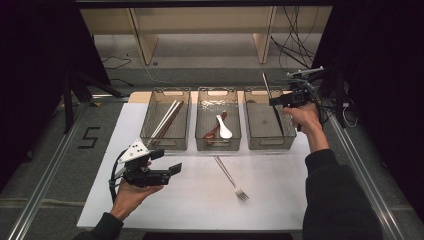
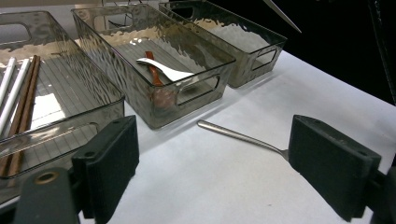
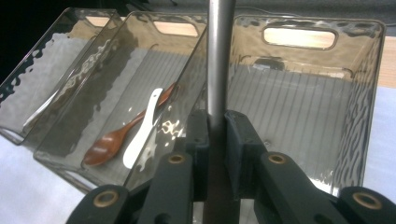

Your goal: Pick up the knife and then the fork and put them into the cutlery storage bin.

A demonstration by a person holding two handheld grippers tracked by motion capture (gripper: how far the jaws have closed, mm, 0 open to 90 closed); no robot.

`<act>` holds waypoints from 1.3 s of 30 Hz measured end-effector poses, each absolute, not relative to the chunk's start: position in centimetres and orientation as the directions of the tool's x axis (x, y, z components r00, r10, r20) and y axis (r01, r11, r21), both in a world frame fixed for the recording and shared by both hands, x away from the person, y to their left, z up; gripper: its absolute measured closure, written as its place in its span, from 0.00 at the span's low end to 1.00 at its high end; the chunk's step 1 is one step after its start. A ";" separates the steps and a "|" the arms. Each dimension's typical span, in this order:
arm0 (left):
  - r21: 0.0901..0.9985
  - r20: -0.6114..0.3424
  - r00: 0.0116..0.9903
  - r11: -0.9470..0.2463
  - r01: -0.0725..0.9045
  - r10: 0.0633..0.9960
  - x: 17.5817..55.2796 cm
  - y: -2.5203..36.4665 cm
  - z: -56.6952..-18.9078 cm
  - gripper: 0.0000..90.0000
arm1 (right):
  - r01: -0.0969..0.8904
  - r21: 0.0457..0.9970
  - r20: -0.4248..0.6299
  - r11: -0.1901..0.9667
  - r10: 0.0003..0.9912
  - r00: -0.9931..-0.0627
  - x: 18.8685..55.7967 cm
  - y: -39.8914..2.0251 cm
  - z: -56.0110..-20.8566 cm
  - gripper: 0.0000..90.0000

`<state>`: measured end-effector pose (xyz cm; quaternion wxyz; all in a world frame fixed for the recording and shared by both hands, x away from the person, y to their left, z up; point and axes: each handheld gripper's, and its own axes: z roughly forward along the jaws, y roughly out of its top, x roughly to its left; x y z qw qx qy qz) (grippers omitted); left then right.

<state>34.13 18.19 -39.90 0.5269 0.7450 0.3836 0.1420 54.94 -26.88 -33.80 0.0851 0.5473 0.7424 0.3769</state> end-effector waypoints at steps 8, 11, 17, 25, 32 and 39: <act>0.894 -0.194 0.668 -0.150 0.421 0.719 34.1 18.1 -39.9 0.18 | 0.755 0.650 0.293 0.086 0.888 -0.354 55.8 -26.9 -33.8 0.90; 0.895 -0.194 0.668 -0.149 0.420 0.718 34.1 18.2 -39.9 0.18 | 0.764 0.642 0.304 0.070 0.891 -0.337 56.1 -27.1 -34.2 0.90; 0.896 -0.193 0.669 -0.150 0.419 0.717 34.1 18.2 -39.9 0.18 | 0.772 0.632 0.302 0.060 0.899 -0.318 56.4 -27.0 -34.6 0.90; 0.896 -0.194 0.670 -0.148 0.418 0.717 34.0 18.1 -39.8 0.18 | 0.785 0.616 0.299 0.058 0.905 -0.302 56.5 -26.9 -35.0 0.90; 0.897 -0.195 0.669 -0.147 0.418 0.717 34.0 18.2 -39.8 0.18 | 0.799 0.599 0.295 0.053 0.913 -0.282 56.9 -26.9 -35.5 0.90; 0.896 -0.197 0.671 -0.147 0.420 0.715 34.0 18.1 -39.8 0.18 | 0.805 0.591 0.291 0.055 0.916 -0.276 57.3 -26.7 -36.0 0.90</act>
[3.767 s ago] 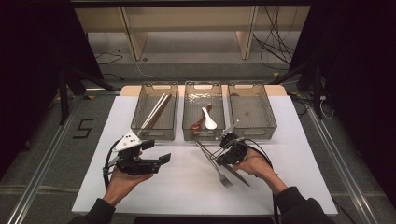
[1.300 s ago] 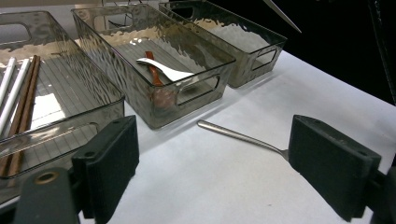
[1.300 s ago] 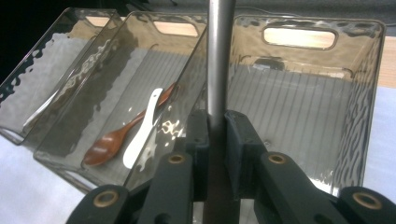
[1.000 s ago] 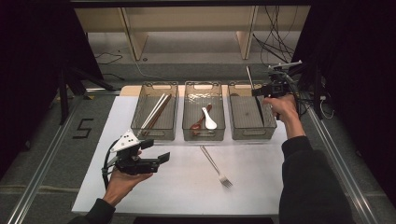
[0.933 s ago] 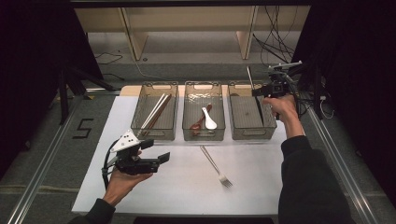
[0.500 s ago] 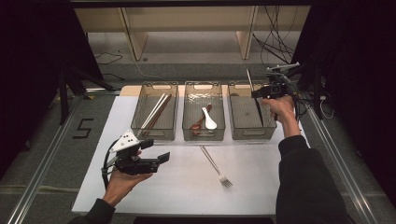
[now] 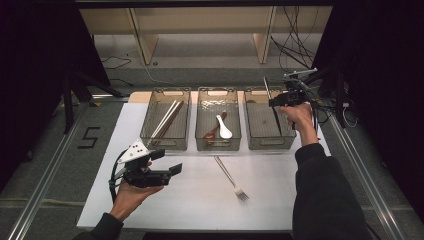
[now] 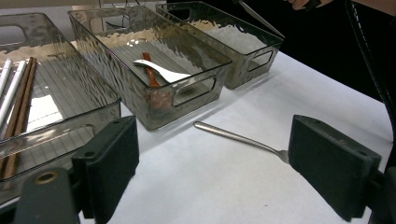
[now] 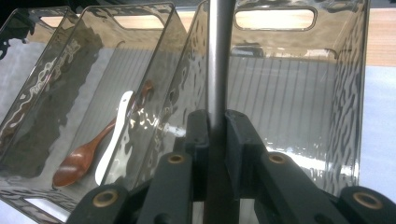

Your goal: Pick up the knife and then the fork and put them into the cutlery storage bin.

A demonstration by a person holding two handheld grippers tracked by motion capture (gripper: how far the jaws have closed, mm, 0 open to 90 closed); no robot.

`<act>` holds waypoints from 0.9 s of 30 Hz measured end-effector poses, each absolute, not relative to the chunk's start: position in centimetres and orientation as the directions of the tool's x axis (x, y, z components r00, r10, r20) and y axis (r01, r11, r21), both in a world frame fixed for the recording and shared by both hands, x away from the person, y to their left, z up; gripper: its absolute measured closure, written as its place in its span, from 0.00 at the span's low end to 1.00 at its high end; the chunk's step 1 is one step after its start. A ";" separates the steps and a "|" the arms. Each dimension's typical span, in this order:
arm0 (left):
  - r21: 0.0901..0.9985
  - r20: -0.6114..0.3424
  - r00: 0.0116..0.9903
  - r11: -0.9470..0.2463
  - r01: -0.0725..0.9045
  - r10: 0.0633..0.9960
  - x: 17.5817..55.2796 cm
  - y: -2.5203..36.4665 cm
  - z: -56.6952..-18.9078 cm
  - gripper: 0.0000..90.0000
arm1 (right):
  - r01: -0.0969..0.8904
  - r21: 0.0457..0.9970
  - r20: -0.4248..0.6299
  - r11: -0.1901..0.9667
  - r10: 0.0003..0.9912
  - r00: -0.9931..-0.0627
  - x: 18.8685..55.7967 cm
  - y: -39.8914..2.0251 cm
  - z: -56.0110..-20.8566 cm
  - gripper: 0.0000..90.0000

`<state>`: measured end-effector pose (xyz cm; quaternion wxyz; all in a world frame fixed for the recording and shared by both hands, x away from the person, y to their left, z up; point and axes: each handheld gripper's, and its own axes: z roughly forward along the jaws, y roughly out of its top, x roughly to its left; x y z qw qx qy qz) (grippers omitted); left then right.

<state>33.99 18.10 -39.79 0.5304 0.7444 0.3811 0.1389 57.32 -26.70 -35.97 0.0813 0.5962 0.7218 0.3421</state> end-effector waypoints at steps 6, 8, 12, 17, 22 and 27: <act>0.894 -0.206 0.671 -0.143 0.425 0.712 34.0 18.1 -39.8 0.18 | 0.786 0.618 0.299 0.021 0.918 -0.260 57.4 -26.7 -36.0 0.77; 0.893 -0.205 0.672 -0.144 0.426 0.712 34.0 18.1 -39.8 0.18 | 0.781 0.623 0.296 0.025 0.918 -0.266 57.4 -26.6 -35.8 0.74; 0.892 -0.206 0.672 -0.145 0.427 0.712 34.0 18.1 -39.8 0.18 | 0.781 0.624 0.306 0.033 0.909 -0.284 57.2 -26.6 -35.7 0.66; 0.893 -0.205 0.671 -0.145 0.427 0.712 34.0 18.1 -39.9 0.18 | 0.773 0.630 0.298 0.068 0.899 -0.322 56.7 -26.0 -35.5 0.58; 0.893 -0.204 0.671 -0.146 0.426 0.713 34.0 18.1 -39.8 0.18 | 0.749 0.650 0.290 0.126 0.871 -0.397 55.7 -24.8 -34.6 0.51; 0.894 -0.201 0.670 -0.145 0.424 0.715 34.0 18.1 -39.8 0.18 | 0.716 0.671 0.270 0.196 0.834 -0.482 53.7 -23.2 -33.9 0.43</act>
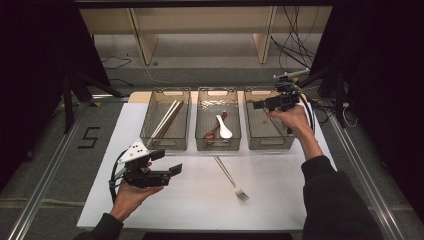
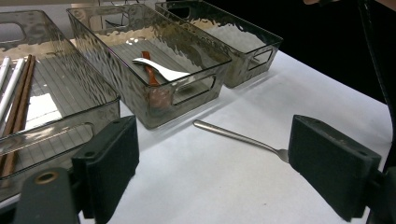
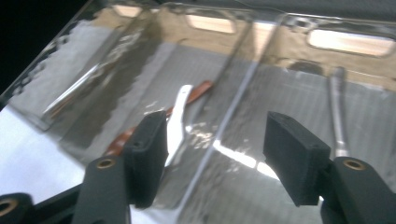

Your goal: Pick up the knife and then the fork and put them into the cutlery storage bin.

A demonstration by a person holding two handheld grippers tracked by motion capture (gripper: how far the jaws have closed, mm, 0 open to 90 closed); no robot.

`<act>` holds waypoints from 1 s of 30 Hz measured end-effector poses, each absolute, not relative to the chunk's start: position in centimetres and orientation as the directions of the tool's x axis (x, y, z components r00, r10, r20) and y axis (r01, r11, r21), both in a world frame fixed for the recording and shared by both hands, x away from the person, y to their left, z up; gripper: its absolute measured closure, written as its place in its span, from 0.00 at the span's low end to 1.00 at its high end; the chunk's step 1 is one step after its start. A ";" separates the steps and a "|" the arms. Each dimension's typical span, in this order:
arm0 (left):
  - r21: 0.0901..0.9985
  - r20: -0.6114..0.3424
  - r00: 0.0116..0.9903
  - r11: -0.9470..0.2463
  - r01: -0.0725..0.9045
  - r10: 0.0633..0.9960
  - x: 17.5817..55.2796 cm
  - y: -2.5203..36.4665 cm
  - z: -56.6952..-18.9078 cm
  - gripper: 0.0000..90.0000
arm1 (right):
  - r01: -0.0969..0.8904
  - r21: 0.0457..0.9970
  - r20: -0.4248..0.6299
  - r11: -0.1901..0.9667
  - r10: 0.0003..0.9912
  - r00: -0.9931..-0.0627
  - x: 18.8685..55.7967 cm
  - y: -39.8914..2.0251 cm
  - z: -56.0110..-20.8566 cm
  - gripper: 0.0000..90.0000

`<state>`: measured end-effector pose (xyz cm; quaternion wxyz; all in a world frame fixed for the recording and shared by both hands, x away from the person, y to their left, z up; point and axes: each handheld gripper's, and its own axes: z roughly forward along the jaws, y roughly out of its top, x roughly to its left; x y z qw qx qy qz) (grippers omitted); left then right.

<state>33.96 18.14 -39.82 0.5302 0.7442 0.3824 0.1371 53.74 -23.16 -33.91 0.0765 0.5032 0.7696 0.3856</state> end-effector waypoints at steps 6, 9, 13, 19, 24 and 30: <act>0.894 -0.199 0.669 -0.148 0.424 0.716 34.0 18.1 -39.8 0.18 | 0.682 0.685 0.257 0.255 0.792 -0.554 50.8 -21.8 -33.9 0.38; 0.892 -0.201 0.670 -0.149 0.426 0.715 34.0 18.1 -39.9 0.18 | 0.663 0.691 0.240 0.288 0.774 -0.586 49.2 -21.2 -34.1 0.36; 0.894 -0.199 0.669 -0.147 0.424 0.716 34.0 18.1 -39.8 0.18 | 0.649 0.686 0.216 0.329 0.760 -0.614 47.4 -20.6 -34.7 0.36; 0.893 -0.200 0.669 -0.148 0.425 0.715 33.9 18.1 -39.8 0.18 | 0.640 0.693 0.220 0.333 0.747 -0.627 45.6 -20.3 -35.8 0.36; 0.893 -0.200 0.670 -0.149 0.425 0.715 33.9 18.1 -39.8 0.18 | 0.643 0.673 0.211 0.364 0.739 -0.640 44.8 -19.9 -36.9 0.35; 0.893 -0.198 0.672 -0.150 0.423 0.714 33.9 18.1 -39.8 0.18 | 0.640 0.654 0.202 0.405 0.721 -0.663 43.8 -18.9 -37.9 0.35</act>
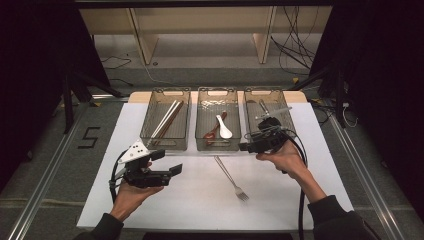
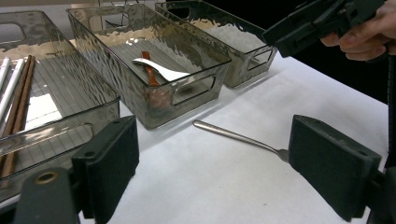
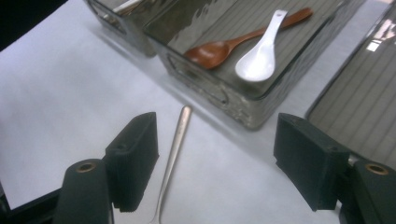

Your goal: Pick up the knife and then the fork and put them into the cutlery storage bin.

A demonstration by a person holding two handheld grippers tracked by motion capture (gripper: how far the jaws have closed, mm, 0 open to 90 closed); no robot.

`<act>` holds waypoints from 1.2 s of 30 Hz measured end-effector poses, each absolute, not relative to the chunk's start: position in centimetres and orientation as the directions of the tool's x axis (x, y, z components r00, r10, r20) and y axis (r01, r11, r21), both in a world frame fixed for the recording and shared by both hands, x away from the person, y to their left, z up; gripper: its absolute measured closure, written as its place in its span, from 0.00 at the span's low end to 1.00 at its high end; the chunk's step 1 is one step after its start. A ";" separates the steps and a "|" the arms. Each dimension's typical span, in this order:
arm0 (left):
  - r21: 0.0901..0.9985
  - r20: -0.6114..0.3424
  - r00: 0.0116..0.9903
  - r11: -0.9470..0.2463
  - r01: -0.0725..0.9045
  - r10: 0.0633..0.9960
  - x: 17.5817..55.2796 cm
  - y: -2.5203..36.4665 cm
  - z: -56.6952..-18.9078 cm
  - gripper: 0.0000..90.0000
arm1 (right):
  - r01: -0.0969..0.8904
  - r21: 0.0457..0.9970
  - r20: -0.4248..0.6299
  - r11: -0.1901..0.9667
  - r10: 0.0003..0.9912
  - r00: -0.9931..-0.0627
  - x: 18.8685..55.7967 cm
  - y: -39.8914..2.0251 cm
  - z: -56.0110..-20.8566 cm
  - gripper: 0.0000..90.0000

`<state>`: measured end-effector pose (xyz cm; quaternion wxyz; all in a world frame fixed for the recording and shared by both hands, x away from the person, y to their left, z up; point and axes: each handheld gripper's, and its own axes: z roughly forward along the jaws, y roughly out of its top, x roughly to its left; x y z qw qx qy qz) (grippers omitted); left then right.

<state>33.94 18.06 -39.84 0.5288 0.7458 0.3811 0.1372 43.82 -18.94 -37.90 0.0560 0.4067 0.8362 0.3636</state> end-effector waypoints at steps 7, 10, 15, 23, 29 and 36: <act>0.895 -0.199 0.673 -0.146 0.420 0.713 33.9 18.1 -39.8 0.18 | 0.637 0.633 0.179 0.439 0.718 -0.673 43.1 -17.9 -39.1 0.34; 0.896 -0.199 0.673 -0.146 0.420 0.712 33.9 18.1 -39.8 0.18 | 0.638 0.616 0.172 0.461 0.712 -0.681 42.9 -17.3 -39.6 0.33; 0.895 -0.200 0.673 -0.146 0.421 0.712 33.9 18.1 -39.8 0.18 | 0.639 0.589 0.158 0.494 0.705 -0.691 42.6 -16.4 -40.6 0.32; 0.896 -0.199 0.674 -0.146 0.419 0.711 33.9 18.0 -39.8 0.18 | 0.638 0.550 0.130 0.539 0.699 -0.703 42.5 -15.7 -41.9 0.32; 0.896 -0.199 0.673 -0.146 0.419 0.712 33.9 18.0 -39.8 0.18 | 0.639 0.511 0.110 0.576 0.693 -0.713 42.3 -15.0 -43.1 0.32; 0.895 -0.194 0.676 -0.154 0.418 0.711 33.9 18.0 -39.8 0.18 | 0.638 0.469 0.089 0.611 0.685 -0.723 42.1 -14.3 -44.3 0.32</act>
